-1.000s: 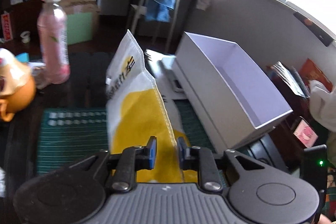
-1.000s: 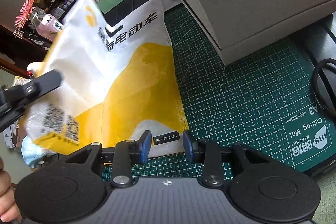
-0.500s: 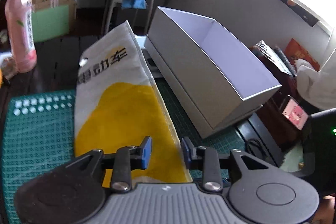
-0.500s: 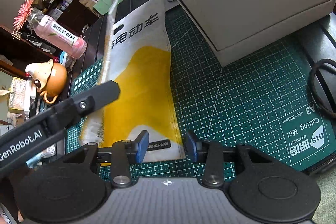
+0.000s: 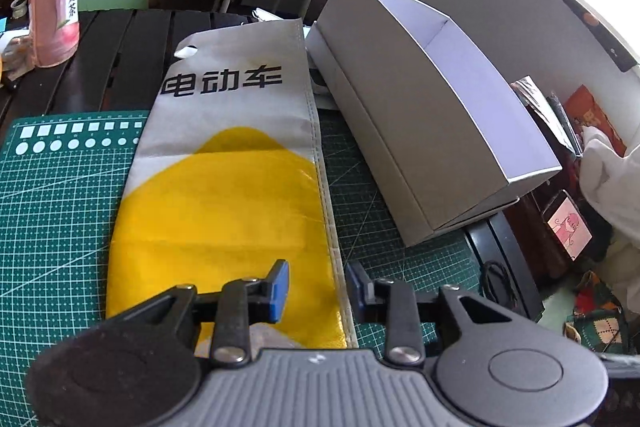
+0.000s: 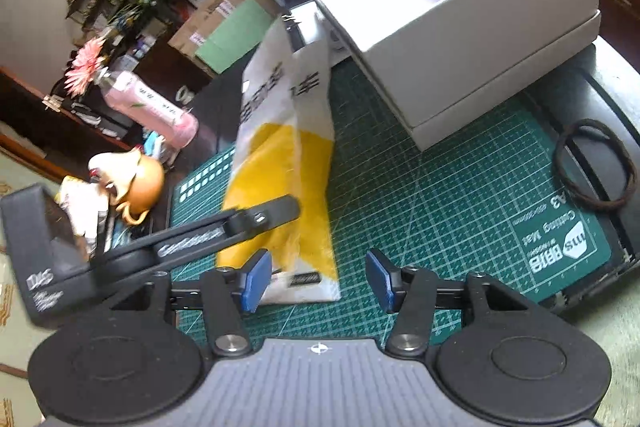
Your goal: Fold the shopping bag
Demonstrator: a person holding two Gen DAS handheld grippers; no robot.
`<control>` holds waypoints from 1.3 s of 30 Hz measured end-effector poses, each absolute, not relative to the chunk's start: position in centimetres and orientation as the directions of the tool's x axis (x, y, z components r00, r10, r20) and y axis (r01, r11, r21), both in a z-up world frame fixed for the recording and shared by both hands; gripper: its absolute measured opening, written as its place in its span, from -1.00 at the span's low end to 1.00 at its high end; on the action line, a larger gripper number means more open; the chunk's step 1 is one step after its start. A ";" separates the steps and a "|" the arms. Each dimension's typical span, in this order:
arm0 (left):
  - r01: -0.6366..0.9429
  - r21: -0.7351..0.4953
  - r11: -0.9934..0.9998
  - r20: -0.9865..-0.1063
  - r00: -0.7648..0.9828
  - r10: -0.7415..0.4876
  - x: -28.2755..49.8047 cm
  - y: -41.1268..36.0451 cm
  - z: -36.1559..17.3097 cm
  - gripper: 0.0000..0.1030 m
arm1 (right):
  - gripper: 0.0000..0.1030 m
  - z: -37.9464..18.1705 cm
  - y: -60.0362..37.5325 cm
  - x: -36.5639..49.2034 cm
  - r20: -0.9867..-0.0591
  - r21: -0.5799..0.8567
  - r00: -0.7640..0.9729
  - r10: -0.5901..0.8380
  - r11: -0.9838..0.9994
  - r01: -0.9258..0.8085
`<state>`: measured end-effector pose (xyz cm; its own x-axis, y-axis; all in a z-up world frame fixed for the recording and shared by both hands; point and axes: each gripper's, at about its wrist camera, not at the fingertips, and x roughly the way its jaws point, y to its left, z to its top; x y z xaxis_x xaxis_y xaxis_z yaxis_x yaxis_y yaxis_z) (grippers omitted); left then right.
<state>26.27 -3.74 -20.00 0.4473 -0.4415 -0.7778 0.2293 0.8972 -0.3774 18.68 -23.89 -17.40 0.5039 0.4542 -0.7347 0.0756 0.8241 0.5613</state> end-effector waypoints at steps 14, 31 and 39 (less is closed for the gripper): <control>0.177 -0.416 0.892 -0.789 0.417 -0.451 27.0 -3.2 -20.8 -0.42 | -0.01 -20.0 -20.8 20.2 -0.789 0.478 0.465 0.400 0.877 0.056; 0.181 -0.320 0.930 -0.783 0.503 -0.367 27.9 -2.9 -19.5 -0.41 | -0.78 -20.6 -19.8 21.6 -0.832 0.387 0.426 0.356 0.922 -0.014; 0.182 -0.224 0.957 -0.842 0.459 -0.284 30.4 -3.3 -21.4 -0.52 | -0.79 -20.1 -19.8 21.7 -0.847 0.356 0.396 0.354 0.932 -0.072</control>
<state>30.37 -3.32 -21.39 0.4586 -0.2843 -0.8420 0.1824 0.9574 -0.2239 21.66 -19.75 -20.12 0.3961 0.3537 -0.8474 -0.0716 0.9319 0.3555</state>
